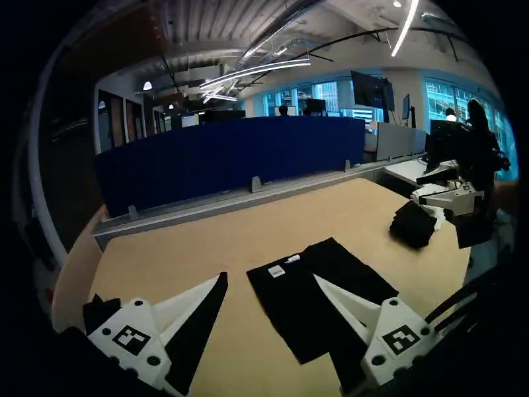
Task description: Fold towel
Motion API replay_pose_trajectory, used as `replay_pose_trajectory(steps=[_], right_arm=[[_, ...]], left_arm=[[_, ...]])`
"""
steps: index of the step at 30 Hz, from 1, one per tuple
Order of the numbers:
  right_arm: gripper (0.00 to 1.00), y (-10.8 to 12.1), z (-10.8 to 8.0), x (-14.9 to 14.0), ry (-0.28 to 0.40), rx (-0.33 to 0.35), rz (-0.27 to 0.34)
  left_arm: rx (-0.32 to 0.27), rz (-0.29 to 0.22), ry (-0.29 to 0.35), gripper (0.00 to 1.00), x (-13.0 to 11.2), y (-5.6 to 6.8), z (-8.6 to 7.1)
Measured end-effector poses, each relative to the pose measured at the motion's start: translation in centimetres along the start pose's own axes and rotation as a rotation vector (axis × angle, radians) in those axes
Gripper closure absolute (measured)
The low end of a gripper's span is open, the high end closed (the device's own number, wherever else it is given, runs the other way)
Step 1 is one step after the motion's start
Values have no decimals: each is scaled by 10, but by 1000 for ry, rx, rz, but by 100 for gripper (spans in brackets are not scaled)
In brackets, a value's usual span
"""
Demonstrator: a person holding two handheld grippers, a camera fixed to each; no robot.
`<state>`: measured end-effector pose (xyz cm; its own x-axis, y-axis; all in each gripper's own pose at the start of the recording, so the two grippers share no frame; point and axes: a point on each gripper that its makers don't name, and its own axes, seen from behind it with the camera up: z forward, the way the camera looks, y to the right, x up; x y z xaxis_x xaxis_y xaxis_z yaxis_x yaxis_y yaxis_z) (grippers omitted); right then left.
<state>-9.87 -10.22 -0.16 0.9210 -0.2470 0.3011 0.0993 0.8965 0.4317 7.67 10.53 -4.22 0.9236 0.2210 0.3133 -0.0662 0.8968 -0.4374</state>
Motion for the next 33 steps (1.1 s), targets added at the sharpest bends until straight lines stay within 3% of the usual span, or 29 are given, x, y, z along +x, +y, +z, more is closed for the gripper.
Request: replay_pose_trajectory(steps=[15,24,33], right_arm=[[0,-27,33,-94,-151,72,-59],[0,-48,39,-152,-255,133,-77],[0,-61,33,-200,-354,163,-100]], left_arm=[[-92,48,-163,15,-94,35,26],[-145,50,-283,15,-157,51,34],[-192,65,-397,15,-203,64,34]])
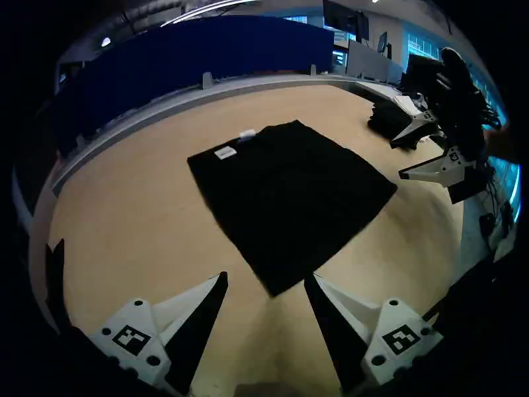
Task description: Fold towel
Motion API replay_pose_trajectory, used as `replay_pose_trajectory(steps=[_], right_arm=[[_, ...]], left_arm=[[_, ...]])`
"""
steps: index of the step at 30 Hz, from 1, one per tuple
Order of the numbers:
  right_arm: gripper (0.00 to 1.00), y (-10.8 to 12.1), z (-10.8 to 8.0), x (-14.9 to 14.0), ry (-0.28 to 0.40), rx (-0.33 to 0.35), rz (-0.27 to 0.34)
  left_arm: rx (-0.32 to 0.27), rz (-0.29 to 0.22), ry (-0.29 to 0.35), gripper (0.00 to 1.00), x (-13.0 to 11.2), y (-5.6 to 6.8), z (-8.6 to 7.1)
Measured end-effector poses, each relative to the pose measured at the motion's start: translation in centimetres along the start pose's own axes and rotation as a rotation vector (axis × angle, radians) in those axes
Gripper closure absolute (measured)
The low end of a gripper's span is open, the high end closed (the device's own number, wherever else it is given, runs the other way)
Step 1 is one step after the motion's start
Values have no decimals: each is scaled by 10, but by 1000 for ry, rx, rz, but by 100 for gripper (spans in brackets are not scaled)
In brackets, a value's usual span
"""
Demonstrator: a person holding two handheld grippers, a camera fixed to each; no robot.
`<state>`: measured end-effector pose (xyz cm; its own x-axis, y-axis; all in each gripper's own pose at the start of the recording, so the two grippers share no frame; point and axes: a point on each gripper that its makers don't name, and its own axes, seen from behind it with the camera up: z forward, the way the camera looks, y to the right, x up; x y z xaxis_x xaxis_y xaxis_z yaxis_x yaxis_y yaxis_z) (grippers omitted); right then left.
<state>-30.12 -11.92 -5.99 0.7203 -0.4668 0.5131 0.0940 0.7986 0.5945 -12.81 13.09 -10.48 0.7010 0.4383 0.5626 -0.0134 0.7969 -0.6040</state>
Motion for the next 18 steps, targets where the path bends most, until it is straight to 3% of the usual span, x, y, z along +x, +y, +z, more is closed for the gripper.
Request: replay_pose_trajectory(steps=[11,18], right_arm=[[3,-9,3,-25,-58,23,9],[8,-13,7,-38,-102,39,14]], left_arm=[[-24,-16,-64,15,-18,5,17],[-17,8,-82,15,-19,4,22]])
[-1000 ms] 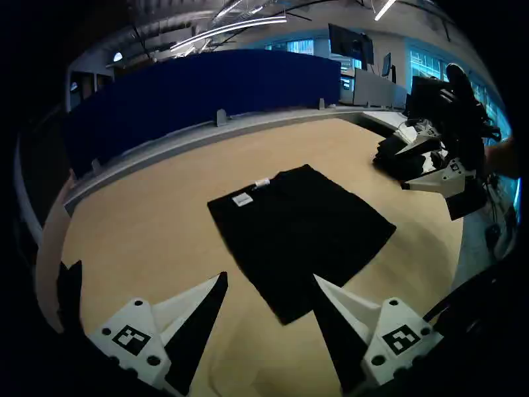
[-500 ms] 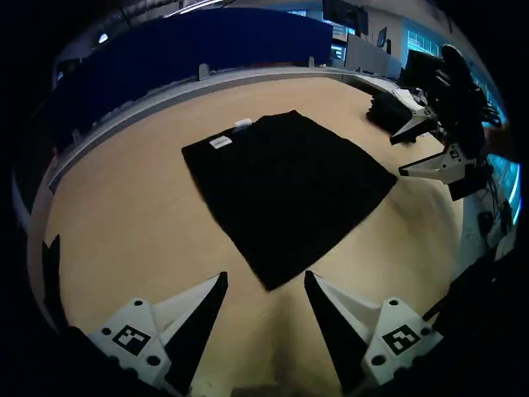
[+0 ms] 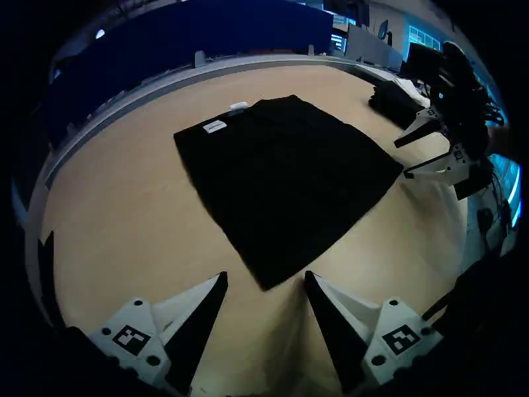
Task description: Fold towel
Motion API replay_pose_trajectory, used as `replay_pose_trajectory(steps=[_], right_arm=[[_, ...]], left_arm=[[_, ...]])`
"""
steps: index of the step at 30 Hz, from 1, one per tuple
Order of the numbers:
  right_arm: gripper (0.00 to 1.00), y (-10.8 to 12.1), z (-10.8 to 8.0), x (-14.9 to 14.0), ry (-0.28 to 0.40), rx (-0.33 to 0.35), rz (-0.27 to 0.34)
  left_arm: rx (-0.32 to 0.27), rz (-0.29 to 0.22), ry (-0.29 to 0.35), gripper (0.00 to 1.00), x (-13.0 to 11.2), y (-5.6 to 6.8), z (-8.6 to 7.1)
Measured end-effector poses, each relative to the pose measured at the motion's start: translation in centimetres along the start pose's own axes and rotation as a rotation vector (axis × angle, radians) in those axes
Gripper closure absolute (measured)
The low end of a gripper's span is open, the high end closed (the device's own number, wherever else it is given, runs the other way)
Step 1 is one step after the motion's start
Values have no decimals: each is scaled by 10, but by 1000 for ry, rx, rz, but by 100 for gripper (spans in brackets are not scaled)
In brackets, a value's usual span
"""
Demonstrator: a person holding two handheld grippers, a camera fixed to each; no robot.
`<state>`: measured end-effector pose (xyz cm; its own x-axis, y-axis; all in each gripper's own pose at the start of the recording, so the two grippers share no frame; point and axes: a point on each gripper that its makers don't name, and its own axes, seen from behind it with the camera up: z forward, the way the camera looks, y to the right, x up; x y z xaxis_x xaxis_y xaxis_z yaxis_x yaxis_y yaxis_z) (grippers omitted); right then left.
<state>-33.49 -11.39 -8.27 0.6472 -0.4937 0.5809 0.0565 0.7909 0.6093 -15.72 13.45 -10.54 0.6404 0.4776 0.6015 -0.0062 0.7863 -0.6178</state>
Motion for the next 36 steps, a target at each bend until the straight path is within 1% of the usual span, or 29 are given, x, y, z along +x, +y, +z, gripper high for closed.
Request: replay_pose_trajectory(steps=[3,7,11,13,16,21,22,23,27,31,36], right_arm=[[9,-1,1,-4,-8,4,11],[12,-4,2,-9,-23,15,17],[18,-6,2,-13,-31,29,28],[20,-8,2,-14,-31,38,36],[27,-10,1,-15,-32,49,45],[31,-13,-1,-16,-32,58,52],[32,-12,-1,-16,-33,58,52],[34,-12,-1,-16,-33,59,52],[47,-10,-1,-16,-34,55,57],[56,-8,0,-15,-32,52,66],[75,-6,-1,-16,-37,48,76]], left_arm=[[3,11,-4,15,1,2,1],[6,7,-14,15,1,3,1],[7,7,-27,15,0,3,1],[8,9,-29,17,0,4,1],[8,11,-30,24,0,6,2],[2,27,-34,45,0,14,3],[2,28,-36,46,0,15,3],[1,30,-37,48,0,16,3],[-3,23,-42,49,0,17,4],[-5,24,-46,51,0,17,5],[-4,25,-50,62,0,18,5]])
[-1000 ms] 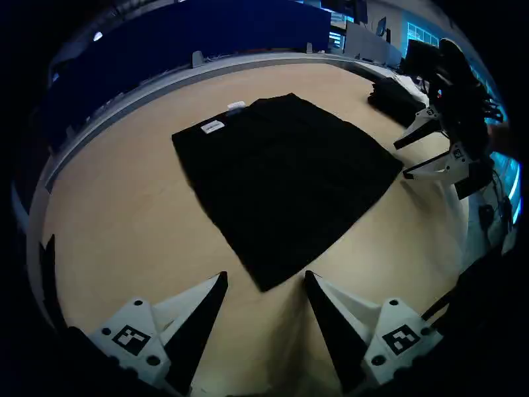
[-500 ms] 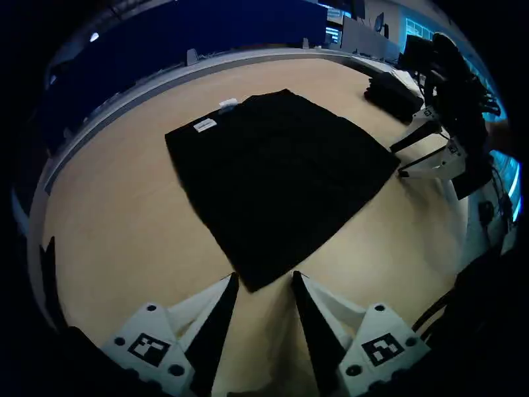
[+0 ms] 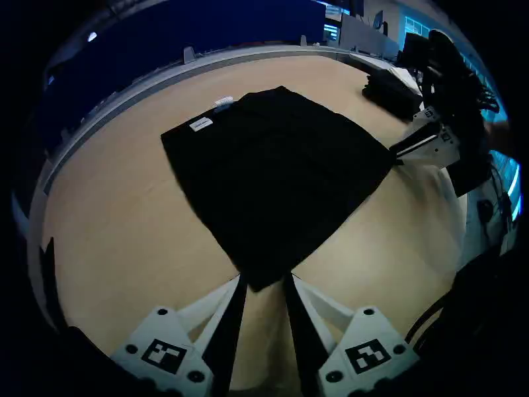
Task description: Fold towel
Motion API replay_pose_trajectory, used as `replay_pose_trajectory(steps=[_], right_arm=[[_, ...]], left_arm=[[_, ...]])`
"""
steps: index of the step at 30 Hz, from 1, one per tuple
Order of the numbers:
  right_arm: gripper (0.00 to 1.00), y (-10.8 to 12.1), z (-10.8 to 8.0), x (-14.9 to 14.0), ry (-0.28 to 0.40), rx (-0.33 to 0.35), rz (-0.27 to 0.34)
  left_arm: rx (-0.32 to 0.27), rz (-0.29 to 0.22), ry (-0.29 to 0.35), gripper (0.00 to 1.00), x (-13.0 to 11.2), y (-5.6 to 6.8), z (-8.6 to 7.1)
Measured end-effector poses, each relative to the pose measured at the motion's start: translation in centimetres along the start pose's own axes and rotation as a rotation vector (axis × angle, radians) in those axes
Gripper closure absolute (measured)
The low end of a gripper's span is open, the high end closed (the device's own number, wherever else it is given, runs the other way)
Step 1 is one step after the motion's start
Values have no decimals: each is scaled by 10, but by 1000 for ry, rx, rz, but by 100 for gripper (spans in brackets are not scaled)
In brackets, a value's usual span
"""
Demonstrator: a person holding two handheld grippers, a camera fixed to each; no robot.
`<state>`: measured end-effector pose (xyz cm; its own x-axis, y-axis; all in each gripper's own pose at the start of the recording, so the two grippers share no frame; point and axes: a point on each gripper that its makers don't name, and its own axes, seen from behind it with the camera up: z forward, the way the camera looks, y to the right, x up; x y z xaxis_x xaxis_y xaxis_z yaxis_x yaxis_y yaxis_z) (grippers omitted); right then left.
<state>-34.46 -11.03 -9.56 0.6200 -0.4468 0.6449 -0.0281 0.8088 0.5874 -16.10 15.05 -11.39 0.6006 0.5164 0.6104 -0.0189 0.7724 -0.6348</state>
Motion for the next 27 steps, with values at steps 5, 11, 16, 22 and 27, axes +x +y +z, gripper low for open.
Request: replay_pose_trajectory(steps=[5,11,16,22,27], right_arm=[[82,1,0,0,-4,3,5],[86,1,0,5,14,5,14],[87,0,-3,13,36,8,15],[87,2,-11,26,61,6,5],[87,1,-22,39,85,10,-6]], left_arm=[[17,-16,-3,74,-1,-5,0],[33,-33,0,90,0,-8,0],[46,-28,5,91,0,-7,-2],[46,-58,23,91,8,-7,-12],[50,-87,49,92,19,-9,-26]])
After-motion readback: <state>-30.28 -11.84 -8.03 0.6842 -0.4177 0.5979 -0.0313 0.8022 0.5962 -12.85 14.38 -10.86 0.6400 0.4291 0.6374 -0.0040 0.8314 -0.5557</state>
